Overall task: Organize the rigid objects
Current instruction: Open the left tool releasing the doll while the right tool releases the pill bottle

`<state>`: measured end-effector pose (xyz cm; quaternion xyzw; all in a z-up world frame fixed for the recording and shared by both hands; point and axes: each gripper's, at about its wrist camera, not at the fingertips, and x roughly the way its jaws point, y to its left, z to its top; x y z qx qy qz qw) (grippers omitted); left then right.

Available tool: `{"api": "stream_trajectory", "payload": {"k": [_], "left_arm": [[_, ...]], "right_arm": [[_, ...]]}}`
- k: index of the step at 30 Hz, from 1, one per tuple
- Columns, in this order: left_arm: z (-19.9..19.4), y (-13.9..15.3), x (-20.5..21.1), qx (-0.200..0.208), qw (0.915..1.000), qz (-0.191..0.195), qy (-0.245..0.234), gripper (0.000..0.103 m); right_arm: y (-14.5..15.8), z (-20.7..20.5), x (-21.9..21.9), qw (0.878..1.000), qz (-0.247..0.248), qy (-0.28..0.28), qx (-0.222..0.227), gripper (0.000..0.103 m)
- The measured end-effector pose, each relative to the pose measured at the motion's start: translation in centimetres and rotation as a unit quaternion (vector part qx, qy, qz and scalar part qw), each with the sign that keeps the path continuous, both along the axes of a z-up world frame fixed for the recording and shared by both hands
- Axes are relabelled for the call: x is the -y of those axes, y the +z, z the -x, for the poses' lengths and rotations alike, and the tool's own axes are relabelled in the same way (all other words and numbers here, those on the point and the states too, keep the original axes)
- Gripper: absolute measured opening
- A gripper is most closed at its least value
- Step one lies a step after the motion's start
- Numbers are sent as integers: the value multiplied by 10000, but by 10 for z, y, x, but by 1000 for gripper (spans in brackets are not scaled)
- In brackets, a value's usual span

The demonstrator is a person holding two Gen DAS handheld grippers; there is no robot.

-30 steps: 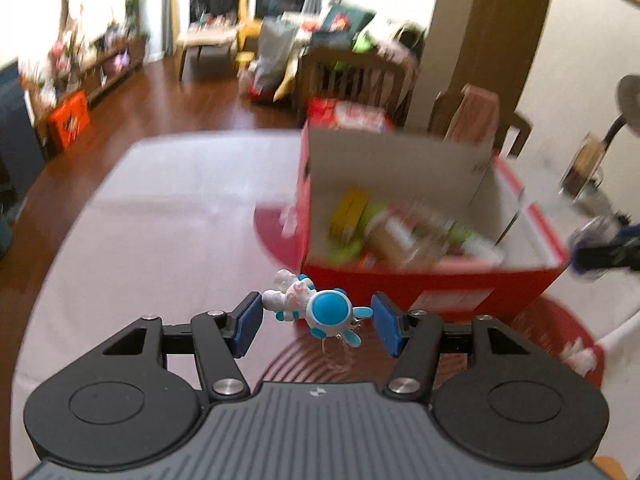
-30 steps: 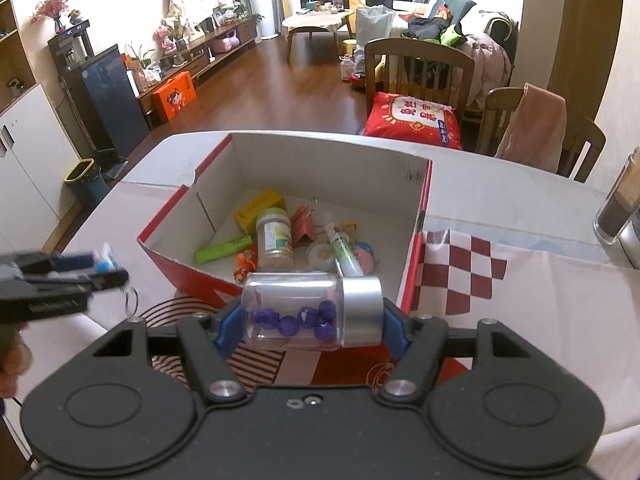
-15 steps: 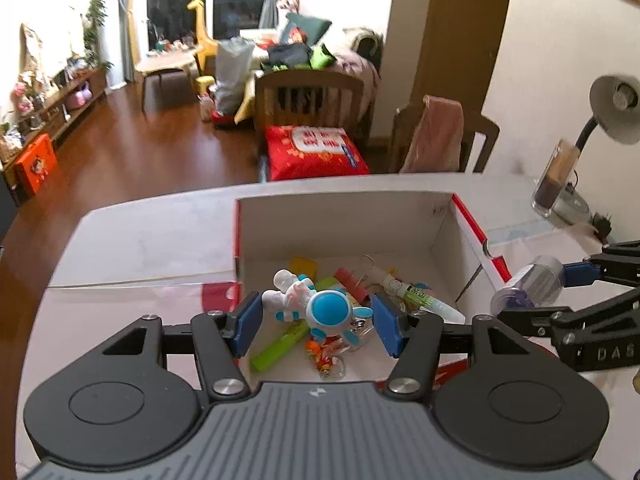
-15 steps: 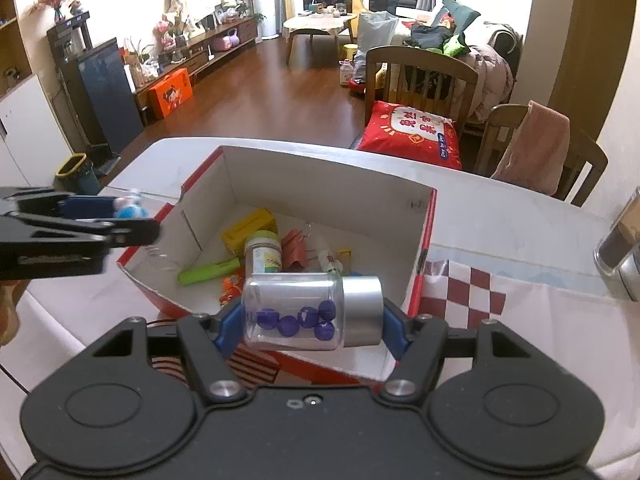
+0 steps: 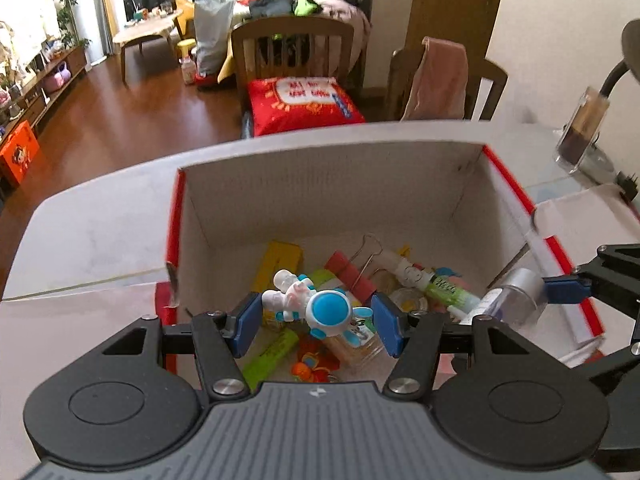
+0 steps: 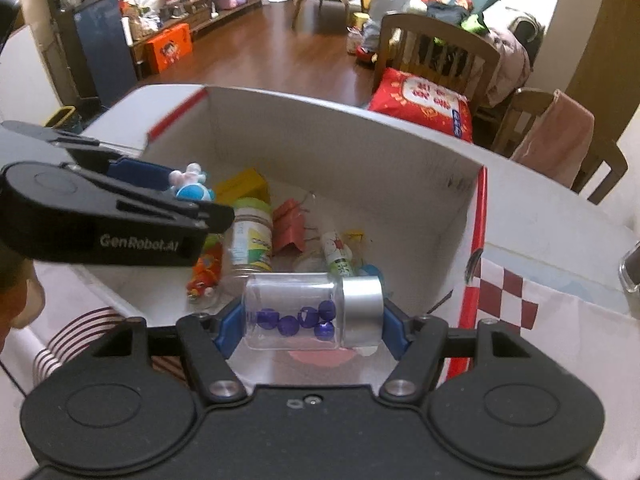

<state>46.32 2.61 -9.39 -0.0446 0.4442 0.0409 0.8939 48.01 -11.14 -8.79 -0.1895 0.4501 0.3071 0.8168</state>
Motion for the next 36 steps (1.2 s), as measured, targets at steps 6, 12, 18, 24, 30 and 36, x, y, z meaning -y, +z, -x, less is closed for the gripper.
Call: {"api": "stream_trajectory", "payload": {"k": [6, 12, 18, 24, 30, 36], "left_arm": [[-13, -20, -4, -269, 9995, 131, 49, 59], [-17, -33, -4, -489, 9985, 230, 28, 60], [-15, -36, -7, -582, 9971, 485, 67, 61], [-8, -32, -6, -584, 9967, 553, 116, 69], [6, -18, -1, -394, 9980, 488, 113, 69], [23, 4, 4, -64, 9995, 261, 187, 70]], "right_arm": [[-14, -13, -1, 9997, 63, -209, -145, 68], [-17, -10, -5, 9998, 143, -99, -103, 69], [-16, -3, -4, 9999, 98, -23, -120, 74], [-8, 0, 5, 9999, -43, -84, -98, 79], [5, 2, 17, 9996, -262, -114, -49, 81], [21, 12, 29, 9989, -464, -14, 94, 84]]}}
